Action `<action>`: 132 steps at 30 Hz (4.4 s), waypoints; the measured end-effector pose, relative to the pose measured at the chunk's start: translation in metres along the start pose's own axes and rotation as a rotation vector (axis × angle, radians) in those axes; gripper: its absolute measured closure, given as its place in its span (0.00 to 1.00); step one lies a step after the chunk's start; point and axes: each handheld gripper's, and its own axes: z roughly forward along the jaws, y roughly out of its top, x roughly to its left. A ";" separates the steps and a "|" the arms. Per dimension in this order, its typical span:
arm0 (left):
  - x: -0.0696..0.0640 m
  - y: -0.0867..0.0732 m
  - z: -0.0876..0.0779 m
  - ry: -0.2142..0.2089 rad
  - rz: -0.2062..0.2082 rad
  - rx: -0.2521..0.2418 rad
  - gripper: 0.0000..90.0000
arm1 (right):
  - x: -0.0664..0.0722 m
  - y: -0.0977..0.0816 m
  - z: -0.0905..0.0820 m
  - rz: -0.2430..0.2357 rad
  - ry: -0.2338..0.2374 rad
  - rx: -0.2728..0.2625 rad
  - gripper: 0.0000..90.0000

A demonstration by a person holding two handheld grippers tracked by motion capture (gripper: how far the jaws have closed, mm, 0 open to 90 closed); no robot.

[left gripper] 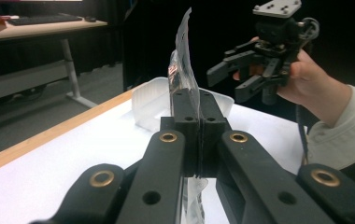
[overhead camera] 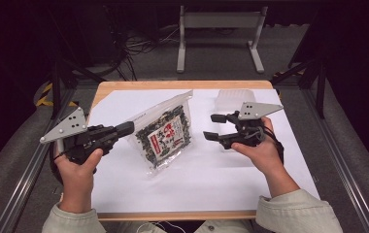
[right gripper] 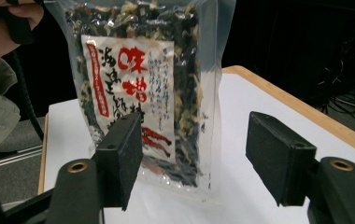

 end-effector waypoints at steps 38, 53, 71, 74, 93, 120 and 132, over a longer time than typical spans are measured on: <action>-0.009 -0.001 0.015 -0.100 0.024 -0.036 1.00 | -0.012 0.022 0.053 -0.016 0.223 -0.184 0.36; -0.006 -0.003 0.017 -0.036 0.017 -0.014 1.00 | -0.007 0.020 0.041 -0.107 0.288 -0.135 0.79; 0.003 -0.009 0.018 0.046 -0.049 0.006 0.70 | 0.004 0.033 0.028 -0.139 0.305 -0.144 0.95; 0.003 -0.010 0.019 0.065 -0.049 0.012 0.56 | 0.002 0.035 0.023 -0.131 0.271 -0.141 0.96; 0.026 -0.054 0.018 0.150 -0.098 0.122 0.32 | -0.022 0.051 -0.014 -0.070 0.066 -0.198 0.97; 0.055 -0.107 0.033 0.152 -0.156 0.211 0.27 | -0.064 0.067 -0.058 -0.011 -0.171 -0.288 0.98; 0.064 -0.119 0.030 0.139 -0.187 0.205 0.27 | -0.087 0.061 -0.073 -0.001 -0.276 -0.299 0.98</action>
